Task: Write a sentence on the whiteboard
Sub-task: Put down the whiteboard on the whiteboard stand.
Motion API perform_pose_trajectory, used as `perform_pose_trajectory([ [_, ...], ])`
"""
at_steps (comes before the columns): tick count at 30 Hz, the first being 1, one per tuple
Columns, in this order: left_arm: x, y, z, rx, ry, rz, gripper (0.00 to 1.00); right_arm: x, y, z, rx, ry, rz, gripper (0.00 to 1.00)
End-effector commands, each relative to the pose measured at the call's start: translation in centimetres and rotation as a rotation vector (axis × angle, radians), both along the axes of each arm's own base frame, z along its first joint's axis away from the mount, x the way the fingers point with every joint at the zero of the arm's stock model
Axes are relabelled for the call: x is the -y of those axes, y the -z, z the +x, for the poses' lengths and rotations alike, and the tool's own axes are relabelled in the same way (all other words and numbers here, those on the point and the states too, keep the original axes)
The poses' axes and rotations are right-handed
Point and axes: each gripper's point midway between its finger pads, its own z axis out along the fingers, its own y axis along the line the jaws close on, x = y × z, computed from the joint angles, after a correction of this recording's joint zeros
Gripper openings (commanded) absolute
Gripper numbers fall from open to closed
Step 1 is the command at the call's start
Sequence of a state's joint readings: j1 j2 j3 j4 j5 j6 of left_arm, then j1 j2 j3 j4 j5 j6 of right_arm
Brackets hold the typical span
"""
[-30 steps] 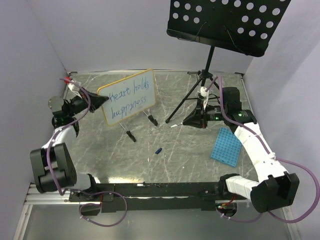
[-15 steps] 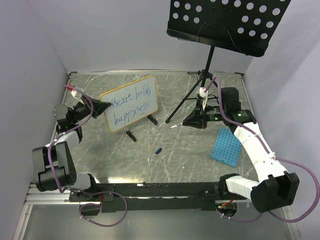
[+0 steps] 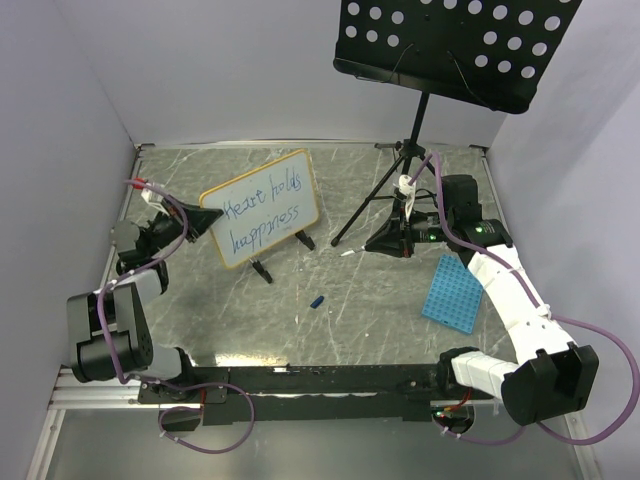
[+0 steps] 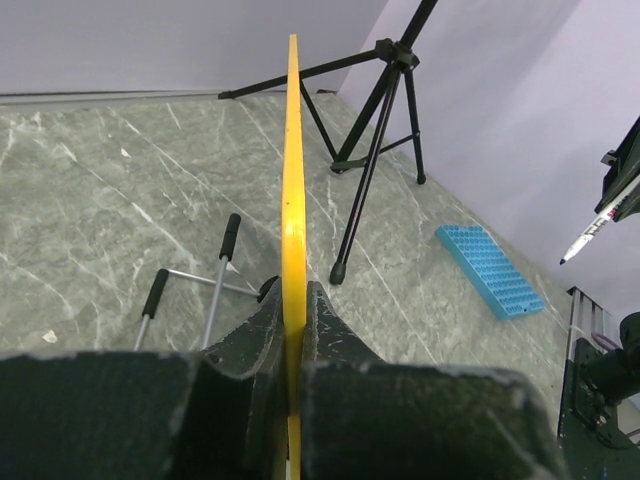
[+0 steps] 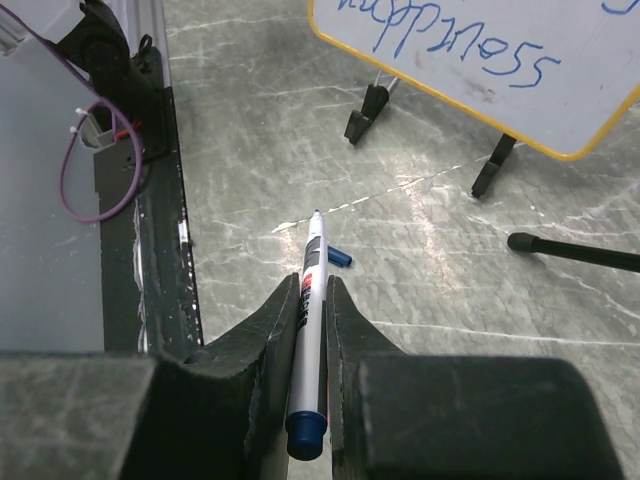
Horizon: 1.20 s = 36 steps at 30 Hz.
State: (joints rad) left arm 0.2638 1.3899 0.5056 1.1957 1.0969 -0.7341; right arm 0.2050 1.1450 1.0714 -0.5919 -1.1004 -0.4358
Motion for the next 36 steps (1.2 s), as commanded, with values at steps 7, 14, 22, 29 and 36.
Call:
perform_pose_trajectory([
  [7,0.1,1.2,0.6,0.021,-0.045,0.043,0.01,-0.3,-0.5,-0.2,0.033,-0.032,0.009,0.00],
  [14,-0.2,3.3,0.7,-0.031,-0.086,0.041,0.01,-0.3,-0.5,-0.2,0.034,-0.035,0.011,0.00],
  [22,-0.3,5.5,0.3,-0.077,-0.143,0.015,0.02,-0.4,-0.7,-0.5,0.033,-0.045,0.017,0.00],
  [29,-1.1,5.9,0.6,-0.107,-0.146,0.008,0.08,-0.3,-1.0,-0.7,0.044,-0.047,0.022,0.00],
  [36,-1.4,7.4,0.5,-0.187,-0.152,0.054,0.15,-0.3,-1.1,-0.8,0.046,-0.047,0.026,0.00],
])
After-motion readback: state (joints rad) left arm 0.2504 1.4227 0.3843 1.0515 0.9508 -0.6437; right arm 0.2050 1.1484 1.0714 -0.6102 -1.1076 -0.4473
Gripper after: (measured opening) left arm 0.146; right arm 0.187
